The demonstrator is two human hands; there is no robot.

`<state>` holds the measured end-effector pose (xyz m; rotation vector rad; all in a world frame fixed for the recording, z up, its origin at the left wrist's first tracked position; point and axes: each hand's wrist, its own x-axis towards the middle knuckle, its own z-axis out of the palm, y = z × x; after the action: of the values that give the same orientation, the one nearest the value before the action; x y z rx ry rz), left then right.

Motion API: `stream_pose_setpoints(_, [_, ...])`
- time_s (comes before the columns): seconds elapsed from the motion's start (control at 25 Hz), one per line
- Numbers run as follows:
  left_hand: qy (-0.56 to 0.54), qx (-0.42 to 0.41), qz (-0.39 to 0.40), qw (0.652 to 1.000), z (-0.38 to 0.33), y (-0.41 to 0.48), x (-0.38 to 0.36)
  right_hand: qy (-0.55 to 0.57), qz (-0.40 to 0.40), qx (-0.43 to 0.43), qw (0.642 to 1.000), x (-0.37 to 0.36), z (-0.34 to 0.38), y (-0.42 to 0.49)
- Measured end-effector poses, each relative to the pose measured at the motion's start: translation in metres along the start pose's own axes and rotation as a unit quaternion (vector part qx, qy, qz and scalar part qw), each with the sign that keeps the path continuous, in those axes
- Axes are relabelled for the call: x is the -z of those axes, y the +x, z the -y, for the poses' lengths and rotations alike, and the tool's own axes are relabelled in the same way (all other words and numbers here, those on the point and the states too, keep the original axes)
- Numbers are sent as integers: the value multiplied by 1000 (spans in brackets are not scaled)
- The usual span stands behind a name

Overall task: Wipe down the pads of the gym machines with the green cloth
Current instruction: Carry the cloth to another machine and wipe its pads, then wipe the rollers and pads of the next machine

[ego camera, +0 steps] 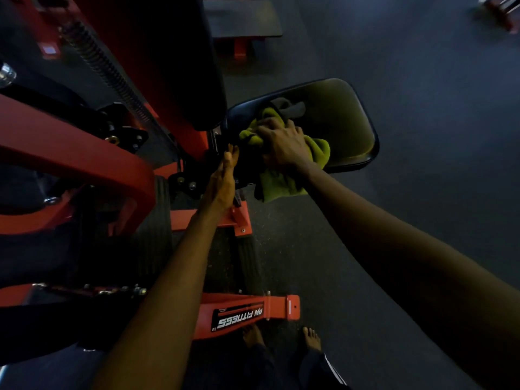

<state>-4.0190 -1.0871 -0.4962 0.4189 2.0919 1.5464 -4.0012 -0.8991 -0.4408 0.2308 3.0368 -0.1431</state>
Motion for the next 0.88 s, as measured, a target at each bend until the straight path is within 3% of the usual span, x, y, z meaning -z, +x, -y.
stream_pose_setpoints(0.12, [52, 25, 11, 998, -9, 0, 6, 14, -33, 10, 999, -11, -17, -32])
stream_pose_setpoints(0.24, [145, 22, 30, 989, -23, 3, 6, 18, -83, -47, 995, -24, -37, -66])
stream_pose_setpoints(0.44, [249, 65, 80, 963, -49, 6, -2, 93, -87, -123, 984, -7, -46, -98])
stream_pose_setpoints(0.6, [303, 32, 103, 947, -88, -1, -32, 235, -116, -199, 944, 20, -84, -128])
stream_pose_setpoints(0.72, [288, -26, 95, 952, -128, -6, -52, 343, -169, -244, 891, 56, -121, -150])
stream_pose_setpoints(0.88, [287, -99, 106, 947, -211, -16, -114, 368, -239, -298, 848, 130, -208, -219])
